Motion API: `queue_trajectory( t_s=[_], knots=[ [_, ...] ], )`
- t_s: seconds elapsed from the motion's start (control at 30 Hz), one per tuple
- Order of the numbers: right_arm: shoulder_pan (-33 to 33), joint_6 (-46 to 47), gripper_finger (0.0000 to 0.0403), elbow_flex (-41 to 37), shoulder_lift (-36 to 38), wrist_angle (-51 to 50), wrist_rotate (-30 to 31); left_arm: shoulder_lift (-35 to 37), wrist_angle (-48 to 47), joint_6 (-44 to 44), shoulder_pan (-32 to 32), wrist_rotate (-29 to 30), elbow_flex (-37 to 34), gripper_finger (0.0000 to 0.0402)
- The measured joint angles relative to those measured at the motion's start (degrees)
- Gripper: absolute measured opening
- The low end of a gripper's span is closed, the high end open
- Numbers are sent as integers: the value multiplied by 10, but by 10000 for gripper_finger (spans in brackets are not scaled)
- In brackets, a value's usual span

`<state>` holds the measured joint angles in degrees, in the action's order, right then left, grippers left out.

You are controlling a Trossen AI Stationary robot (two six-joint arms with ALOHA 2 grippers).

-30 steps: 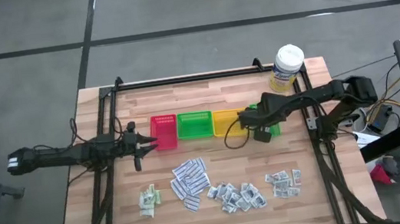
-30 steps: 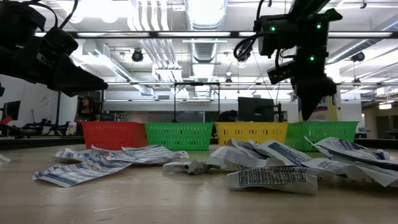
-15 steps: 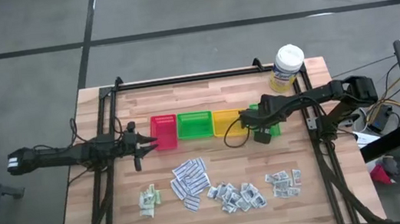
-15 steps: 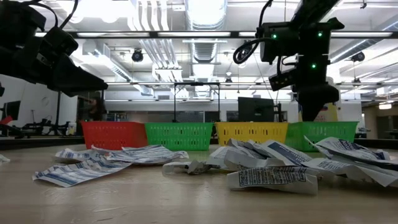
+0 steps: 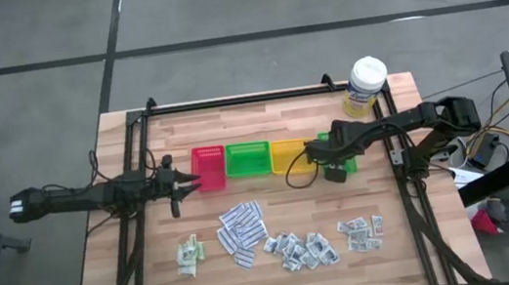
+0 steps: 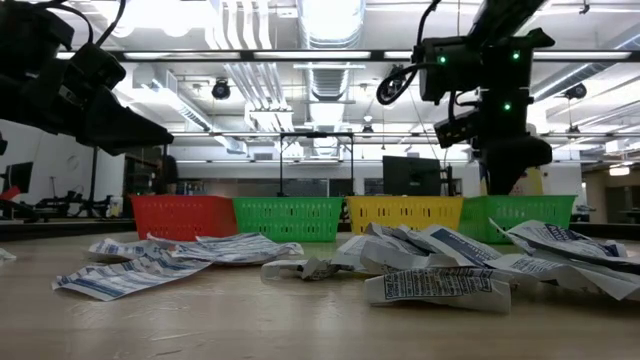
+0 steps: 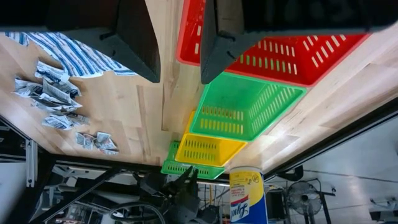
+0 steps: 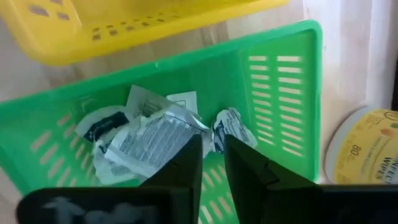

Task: Pick & Place First Aid Supplies
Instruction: Put the blue alcohol pad into the right green bin

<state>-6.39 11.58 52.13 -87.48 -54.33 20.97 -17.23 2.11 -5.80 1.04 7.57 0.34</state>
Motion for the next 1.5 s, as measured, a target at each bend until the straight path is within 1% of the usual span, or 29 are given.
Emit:
queue_trajectory(
  t_s=[0.13,0.3,0.37,0.5,0.7,0.87,0.97,1.07,1.2,1.33,1.5],
  knots=[
    [0,1,87,34,0,-51,0,0,0,0,0,0,0,113],
    [7,32,84,95,2,-115,-5,0,0,0,0,0,0,113],
    [17,36,79,115,3,-114,-28,0,0,0,0,0,0,113],
    [50,18,65,148,4,-100,-100,0,0,0,0,0,0,113],
    [122,-21,45,164,4,-26,-160,0,0,0,0,0,0,113],
    [181,-27,26,155,4,22,-171,0,0,0,0,0,0,113],
    [211,-28,15,140,4,46,-185,0,0,0,0,0,0,113],
    [238,-19,10,119,4,79,-187,0,0,0,0,0,0,113],
    [262,-17,9,80,4,155,-187,0,0,0,0,0,0,113],
    [269,-26,8,45,4,238,-187,0,0,0,0,0,0,113],
    [269,-28,19,21,2,304,-210,0,0,0,0,0,0,113]
  ],
)
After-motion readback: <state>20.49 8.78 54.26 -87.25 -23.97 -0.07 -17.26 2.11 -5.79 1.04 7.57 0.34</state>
